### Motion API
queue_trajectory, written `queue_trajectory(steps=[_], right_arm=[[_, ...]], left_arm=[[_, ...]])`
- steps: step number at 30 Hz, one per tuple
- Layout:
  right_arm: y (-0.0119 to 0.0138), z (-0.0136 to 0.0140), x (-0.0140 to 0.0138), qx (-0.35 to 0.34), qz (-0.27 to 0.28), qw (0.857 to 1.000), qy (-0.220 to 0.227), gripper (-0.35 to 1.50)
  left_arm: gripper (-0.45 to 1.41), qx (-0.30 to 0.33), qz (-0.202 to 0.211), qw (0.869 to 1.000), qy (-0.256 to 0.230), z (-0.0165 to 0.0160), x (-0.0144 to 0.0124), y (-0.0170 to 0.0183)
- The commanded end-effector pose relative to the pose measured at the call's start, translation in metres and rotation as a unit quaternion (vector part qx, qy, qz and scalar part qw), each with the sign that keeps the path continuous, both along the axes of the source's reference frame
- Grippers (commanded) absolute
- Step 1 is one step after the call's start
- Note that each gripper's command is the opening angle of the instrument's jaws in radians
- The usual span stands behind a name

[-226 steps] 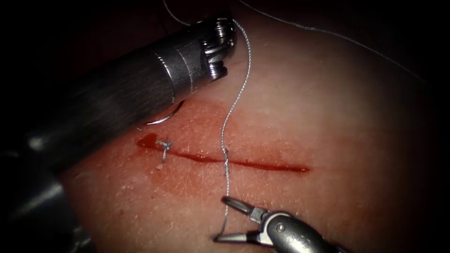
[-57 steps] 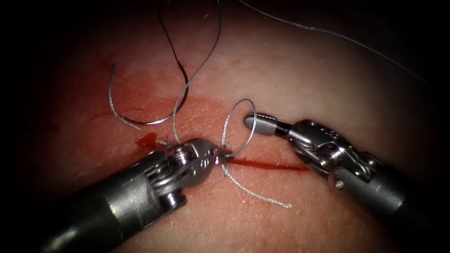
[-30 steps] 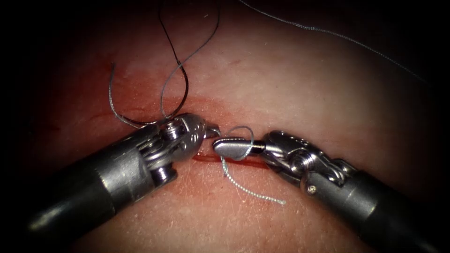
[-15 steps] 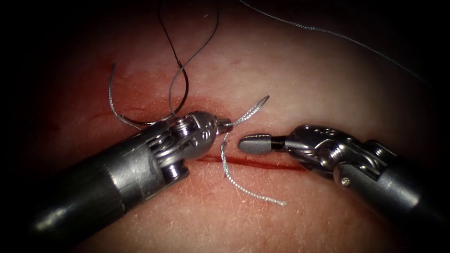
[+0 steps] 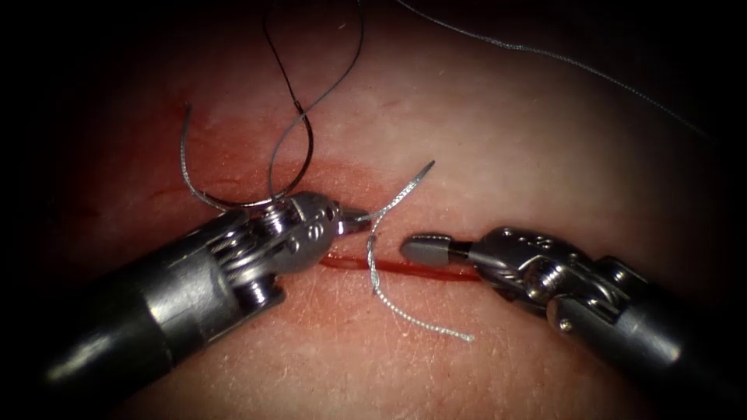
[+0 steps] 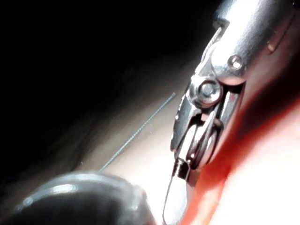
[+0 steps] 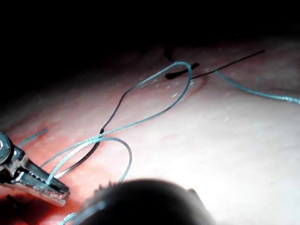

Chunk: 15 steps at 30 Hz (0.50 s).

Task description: Wound Closure

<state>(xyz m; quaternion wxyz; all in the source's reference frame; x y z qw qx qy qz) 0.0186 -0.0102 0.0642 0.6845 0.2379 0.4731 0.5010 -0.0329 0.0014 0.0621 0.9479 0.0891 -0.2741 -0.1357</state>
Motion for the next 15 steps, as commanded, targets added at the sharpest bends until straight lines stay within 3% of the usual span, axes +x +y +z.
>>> queue_trajectory(steps=[1,5,9,12,15], right_arm=[[0.0024,0.0002,-0.0001,-0.002,0.021,1.000,0.010,-0.35],[0.0039,0.0015,0.0013,-0.012,0.066,0.996,0.058,-0.35],[0.0049,0.0009,0.0026,-0.022,0.090,0.989,0.111,-0.35],[0.0050,0.0007,0.0034,-0.015,0.106,0.980,0.168,-0.35],[0.0048,0.0006,0.0036,-0.002,0.115,0.974,0.195,-0.35]], left_arm=[[-0.45,-0.001,-0.002,1.000,-0.004,-0.0006,-0.0006,0.0010],[-0.45,0.010,0.010,1.000,-0.016,-0.0004,-0.0015,0.0001],[-0.45,0.015,0.017,1.000,-0.010,0.0001,-0.0019,-0.0006],[-0.45,0.012,0.017,1.000,-0.002,0.0008,-0.0021,-0.0004],[-0.45,0.005,0.017,1.000,0.018,0.0014,-0.0019,-0.0003]])
